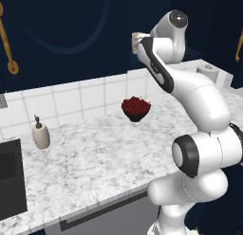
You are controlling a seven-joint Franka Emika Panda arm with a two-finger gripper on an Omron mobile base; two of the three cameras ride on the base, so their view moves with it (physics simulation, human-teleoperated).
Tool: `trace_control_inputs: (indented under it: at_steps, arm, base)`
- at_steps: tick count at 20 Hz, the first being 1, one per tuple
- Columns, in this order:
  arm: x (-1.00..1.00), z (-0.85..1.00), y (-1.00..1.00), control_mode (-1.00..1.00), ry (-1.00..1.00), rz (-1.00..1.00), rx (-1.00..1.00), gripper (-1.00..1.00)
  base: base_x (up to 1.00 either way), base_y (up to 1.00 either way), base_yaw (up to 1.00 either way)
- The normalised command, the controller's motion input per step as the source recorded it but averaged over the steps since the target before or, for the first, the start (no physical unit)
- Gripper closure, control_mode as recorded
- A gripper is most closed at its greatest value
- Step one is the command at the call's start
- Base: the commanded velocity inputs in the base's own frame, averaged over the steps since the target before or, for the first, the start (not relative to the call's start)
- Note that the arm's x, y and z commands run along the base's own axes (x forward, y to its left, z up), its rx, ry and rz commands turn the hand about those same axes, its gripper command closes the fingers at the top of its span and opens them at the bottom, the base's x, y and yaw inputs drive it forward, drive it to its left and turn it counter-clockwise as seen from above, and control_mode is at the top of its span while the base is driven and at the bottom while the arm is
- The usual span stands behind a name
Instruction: Gather all objects into one cabinet and sort the glasses and bowls to opposite sides.
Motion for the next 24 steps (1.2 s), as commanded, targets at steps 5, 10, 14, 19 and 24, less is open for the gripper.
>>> trace_control_inputs:
  at_steps: [5, 10, 14, 19, 24]
  arm:
    - [0.08, 0.00, 0.19, -1.00, 0.00, 0.00, 0.00, -1.00]
    - [0.13, 0.00, 0.20, -1.00, 0.00, 0.00, 0.00, -1.00]
    - [0.23, 0.00, 0.13, -1.00, 0.00, -0.01, 0.00, -1.00]
    - [0.46, 0.00, 0.09, -1.00, 0.00, -0.02, 0.00, -1.00]
    - [0.31, 0.00, 0.10, -1.00, 0.00, -0.02, 0.00, -1.00]
  base:
    - [0.00, 0.00, 0.00]
    - [0.00, 0.00, 0.00]
    - [0.00, 0.00, 0.00]
    - [0.00, 0.00, 0.00]
    - [0.00, 0.00, 0.00]
